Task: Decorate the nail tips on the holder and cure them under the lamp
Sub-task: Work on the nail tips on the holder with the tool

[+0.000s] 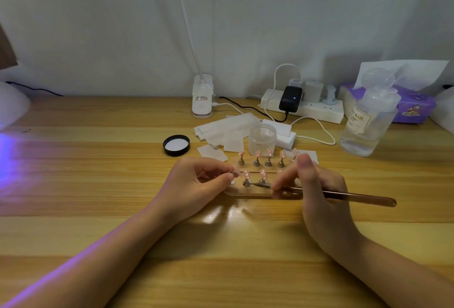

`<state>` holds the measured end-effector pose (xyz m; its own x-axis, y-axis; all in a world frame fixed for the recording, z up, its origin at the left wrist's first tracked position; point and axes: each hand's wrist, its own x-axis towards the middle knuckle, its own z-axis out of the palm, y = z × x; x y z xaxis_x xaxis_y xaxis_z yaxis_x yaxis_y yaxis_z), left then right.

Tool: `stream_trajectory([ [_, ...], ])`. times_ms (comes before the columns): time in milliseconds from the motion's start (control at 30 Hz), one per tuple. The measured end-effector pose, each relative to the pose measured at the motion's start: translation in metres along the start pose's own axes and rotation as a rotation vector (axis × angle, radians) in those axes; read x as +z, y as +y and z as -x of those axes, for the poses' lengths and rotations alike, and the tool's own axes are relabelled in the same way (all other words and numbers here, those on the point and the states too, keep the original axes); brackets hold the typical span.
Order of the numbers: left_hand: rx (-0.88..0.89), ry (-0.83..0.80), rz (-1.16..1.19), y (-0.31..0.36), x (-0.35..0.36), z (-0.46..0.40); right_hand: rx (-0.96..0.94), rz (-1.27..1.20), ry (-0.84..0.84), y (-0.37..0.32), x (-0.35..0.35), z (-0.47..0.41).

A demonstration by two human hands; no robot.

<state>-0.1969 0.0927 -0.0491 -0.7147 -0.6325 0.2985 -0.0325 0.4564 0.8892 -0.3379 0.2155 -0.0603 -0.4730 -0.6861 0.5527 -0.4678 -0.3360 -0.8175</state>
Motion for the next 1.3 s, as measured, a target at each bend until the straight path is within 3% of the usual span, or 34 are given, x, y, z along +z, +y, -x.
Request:
stream_trajectory([
  [167, -0.024, 0.001, 0.017, 0.0002, 0.0015, -0.0002, -0.107, 0.183, -0.084, -0.0005, 0.0021, -0.0049],
  [333, -0.048, 0.007, 0.03, 0.0002, 0.0016, -0.0005, -0.082, 0.073, -0.015, 0.0018, 0.0009, -0.0013],
  [500, -0.041, 0.002, 0.03, 0.0004, 0.0016, -0.0007, -0.134, 0.181, -0.087, 0.0009, 0.0022, -0.0045],
  [667, -0.046, 0.014, 0.03, 0.0005, 0.0018, -0.0004, -0.097, 0.051, -0.029, 0.0014, 0.0006, -0.001],
  [800, -0.041, 0.006, 0.01, -0.0003, 0.0013, -0.001, -0.127, 0.15, -0.074, 0.0003, 0.0024, -0.0034],
  [933, -0.044, 0.016, 0.022, -0.0014, 0.0017, -0.0011, -0.082, 0.054, -0.032, 0.0018, 0.0012, -0.0012],
  [1100, -0.038, 0.003, 0.014, 0.001, 0.0017, -0.0014, -0.112, 0.158, -0.067, 0.0011, 0.0017, -0.0031],
  [1300, -0.036, 0.003, 0.023, 0.0009, 0.0018, -0.0014, -0.083, 0.068, -0.029, 0.0009, 0.0008, -0.0008],
])
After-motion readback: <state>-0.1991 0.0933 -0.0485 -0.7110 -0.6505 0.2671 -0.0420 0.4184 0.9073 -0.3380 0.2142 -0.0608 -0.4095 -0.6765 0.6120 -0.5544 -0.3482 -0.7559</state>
